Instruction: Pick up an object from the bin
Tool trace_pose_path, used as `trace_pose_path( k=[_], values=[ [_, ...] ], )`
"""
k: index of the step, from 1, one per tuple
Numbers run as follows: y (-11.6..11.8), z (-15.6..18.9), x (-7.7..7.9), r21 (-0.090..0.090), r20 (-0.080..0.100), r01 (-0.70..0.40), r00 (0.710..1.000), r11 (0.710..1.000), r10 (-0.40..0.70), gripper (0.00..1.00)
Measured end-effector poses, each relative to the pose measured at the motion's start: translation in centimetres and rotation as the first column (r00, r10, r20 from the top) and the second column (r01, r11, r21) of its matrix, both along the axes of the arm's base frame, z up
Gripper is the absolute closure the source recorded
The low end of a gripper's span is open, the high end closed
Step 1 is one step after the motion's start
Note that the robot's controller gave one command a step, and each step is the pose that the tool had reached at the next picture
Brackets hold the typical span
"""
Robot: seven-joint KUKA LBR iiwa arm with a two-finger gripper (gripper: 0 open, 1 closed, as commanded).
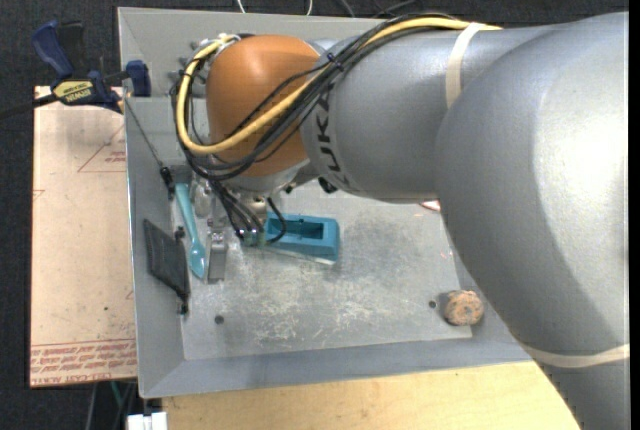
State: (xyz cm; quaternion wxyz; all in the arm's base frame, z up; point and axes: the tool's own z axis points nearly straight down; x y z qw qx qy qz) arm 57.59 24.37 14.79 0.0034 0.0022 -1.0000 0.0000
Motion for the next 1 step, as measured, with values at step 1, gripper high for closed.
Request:
trace_pose_path(
  k=[1],
  values=[
    [-0.09, 0.49, 0.23, 0.002, 0.007, 0.004, 1.000, 1.000, -0.004, 0.00]
  ],
)
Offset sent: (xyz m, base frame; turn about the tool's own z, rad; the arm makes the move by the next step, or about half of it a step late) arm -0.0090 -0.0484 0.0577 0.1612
